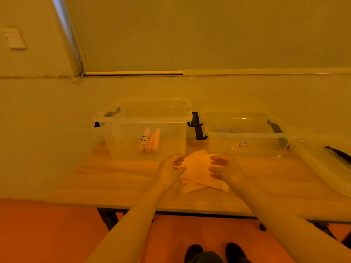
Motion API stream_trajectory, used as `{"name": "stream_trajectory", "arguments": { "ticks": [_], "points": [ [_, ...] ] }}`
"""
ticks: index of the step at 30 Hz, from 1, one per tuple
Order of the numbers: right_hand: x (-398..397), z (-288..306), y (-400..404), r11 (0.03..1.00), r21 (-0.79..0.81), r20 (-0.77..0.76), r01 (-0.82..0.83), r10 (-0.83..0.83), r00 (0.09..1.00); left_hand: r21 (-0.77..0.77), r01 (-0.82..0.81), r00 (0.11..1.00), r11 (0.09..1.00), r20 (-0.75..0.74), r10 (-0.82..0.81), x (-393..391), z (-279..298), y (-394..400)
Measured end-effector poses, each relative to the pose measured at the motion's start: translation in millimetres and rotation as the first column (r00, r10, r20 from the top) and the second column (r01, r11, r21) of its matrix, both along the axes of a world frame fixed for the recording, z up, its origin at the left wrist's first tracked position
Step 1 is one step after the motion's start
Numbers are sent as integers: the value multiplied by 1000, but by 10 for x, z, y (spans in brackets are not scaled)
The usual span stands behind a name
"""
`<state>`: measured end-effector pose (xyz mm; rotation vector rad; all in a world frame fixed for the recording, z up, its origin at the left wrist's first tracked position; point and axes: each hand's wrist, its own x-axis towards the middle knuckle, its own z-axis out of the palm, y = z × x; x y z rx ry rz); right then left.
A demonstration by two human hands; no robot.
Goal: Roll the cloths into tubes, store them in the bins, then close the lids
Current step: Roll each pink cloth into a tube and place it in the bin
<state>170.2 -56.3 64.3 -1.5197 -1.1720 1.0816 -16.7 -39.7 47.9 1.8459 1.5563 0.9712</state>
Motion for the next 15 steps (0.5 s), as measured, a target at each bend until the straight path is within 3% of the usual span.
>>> {"name": "stream_trajectory", "arguments": {
  "ticks": [5, 13, 15],
  "points": [
    [72, -289, 191, 994, -103, 90, 25, -16, 996, -80, -61, 996, 995, -76, 55, -19, -255, 150],
    [76, -381, 357, 980, -199, -123, -27, 2, 992, -78, -47, 983, 996, -178, 32, -137, -512, 237],
    [69, -401, 366, 979, -193, -111, -59, 38, 993, -76, -48, 982, 996, -187, 33, -142, -534, 249]
  ]
}}
